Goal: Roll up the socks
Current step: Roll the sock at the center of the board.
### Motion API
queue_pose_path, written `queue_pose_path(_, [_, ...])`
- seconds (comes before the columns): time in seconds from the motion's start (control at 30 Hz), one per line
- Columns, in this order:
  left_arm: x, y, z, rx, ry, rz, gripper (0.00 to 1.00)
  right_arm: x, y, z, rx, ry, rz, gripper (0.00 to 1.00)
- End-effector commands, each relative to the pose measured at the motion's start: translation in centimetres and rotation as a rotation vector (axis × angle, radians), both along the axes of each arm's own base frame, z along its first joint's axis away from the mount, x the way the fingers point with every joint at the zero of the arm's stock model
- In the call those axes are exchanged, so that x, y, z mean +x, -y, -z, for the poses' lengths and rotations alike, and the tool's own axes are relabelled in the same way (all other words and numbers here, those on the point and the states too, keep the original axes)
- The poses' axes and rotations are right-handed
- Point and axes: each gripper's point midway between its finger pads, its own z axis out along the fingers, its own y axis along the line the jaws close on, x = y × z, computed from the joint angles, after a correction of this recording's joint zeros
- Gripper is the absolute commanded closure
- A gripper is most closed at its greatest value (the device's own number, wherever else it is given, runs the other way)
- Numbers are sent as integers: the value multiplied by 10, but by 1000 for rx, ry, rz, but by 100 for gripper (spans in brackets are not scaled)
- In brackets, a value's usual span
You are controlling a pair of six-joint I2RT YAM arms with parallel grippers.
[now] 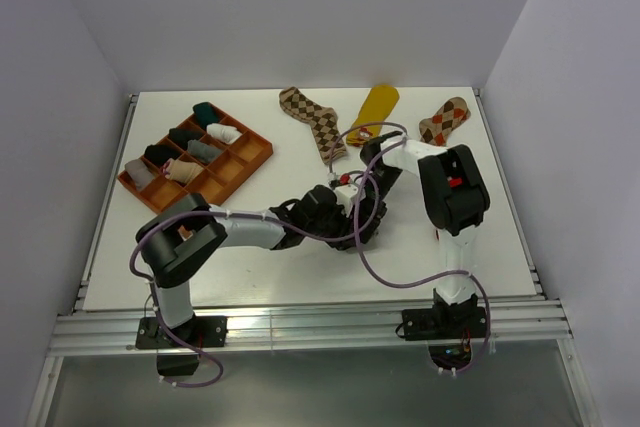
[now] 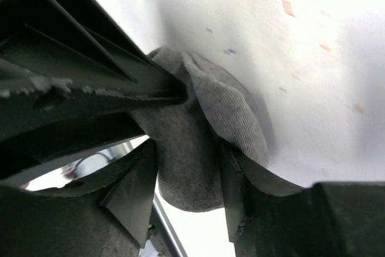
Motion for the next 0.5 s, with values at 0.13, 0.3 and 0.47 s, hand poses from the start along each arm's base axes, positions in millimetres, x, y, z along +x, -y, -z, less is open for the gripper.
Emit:
queue_pose_path(0.13, [-24, -35, 64, 202, -174, -29, 100, 38, 10, -24, 81, 248, 44, 45])
queue_pose_path(0.3, [-20, -42, 70, 238, -194, -58, 100, 37, 17, -44, 163, 227, 113, 44])
queue_pose_path(0.47, [-20, -46, 73, 243, -243, -71, 100, 47, 34, -57, 194, 293, 194, 44])
